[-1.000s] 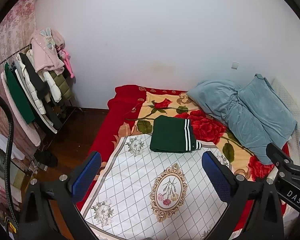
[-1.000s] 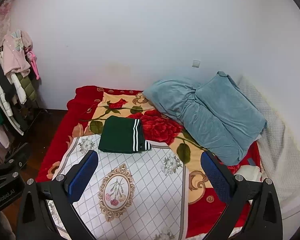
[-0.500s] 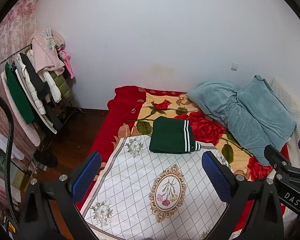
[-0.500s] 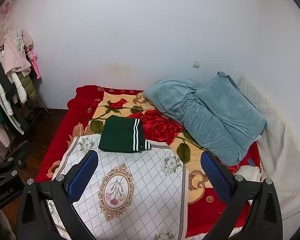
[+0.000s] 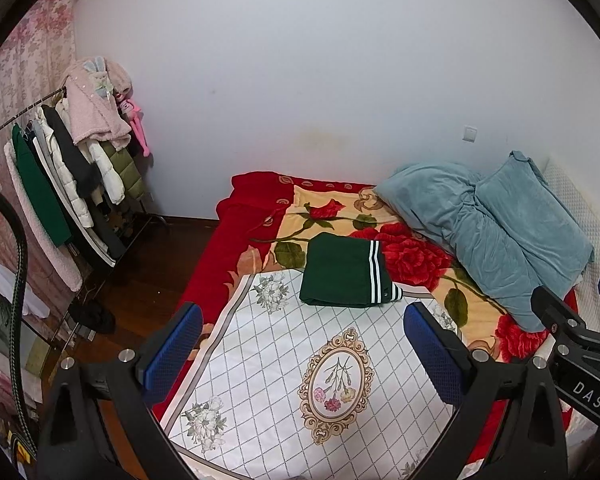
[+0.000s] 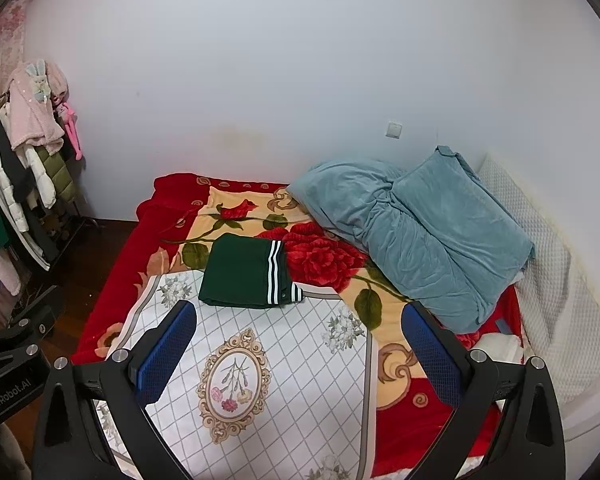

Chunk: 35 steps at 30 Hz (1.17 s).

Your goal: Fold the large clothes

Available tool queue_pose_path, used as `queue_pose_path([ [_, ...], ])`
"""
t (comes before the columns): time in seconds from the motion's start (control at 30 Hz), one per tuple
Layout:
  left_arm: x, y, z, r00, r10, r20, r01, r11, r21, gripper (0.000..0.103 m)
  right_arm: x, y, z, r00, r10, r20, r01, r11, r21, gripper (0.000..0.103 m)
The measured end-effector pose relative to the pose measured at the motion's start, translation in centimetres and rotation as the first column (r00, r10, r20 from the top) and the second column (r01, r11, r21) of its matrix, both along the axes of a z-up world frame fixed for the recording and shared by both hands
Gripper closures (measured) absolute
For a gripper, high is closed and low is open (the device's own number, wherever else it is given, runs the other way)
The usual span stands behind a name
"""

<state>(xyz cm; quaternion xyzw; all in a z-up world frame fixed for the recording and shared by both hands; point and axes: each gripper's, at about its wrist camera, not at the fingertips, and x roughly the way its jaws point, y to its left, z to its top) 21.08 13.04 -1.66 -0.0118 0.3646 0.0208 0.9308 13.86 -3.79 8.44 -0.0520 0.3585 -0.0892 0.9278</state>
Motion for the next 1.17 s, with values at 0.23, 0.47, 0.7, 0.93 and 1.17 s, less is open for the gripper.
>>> queue_pose_path([
  [0.23,-0.1,0.11,-0.01,1.0,-0.005,0.002,0.005,1.0,-0.003,0.001,0.39,-0.11,0.27,1.0,0.005,0.001,-0.005,1.0,0.002,0.0],
  [0.47,0.05,0.29,0.18,1.0,0.006,0.008,-0.006,1.0,-0.004,0.001,0.63,-0.06,0.57,1.0,0.012,0.006,-0.012,1.0,0.001,0.0],
  [0.7,-0.05,0.2,0.24,1.0,0.01,0.012,-0.01,1.0,-0.004,0.001,0.71,0.11,0.76,1.0,0.014,0.006,-0.014,1.0,0.002,0.0],
  [0.93,-0.09,0.19,0.17,1.0,0.013,0.012,-0.013,1.0,-0.004,0.001,0.65,0.16,0.7,1.0,0.013,0.006,-0.013,1.0,0.002,0.0],
  [1.17,-0.33,0.19,0.48,1.0,0.019,0.012,-0.019,1.0,-0.005,0.001,0.23,0.4,0.85,1.0,0.011,0.008,-0.011,1.0,0.003,0.0],
])
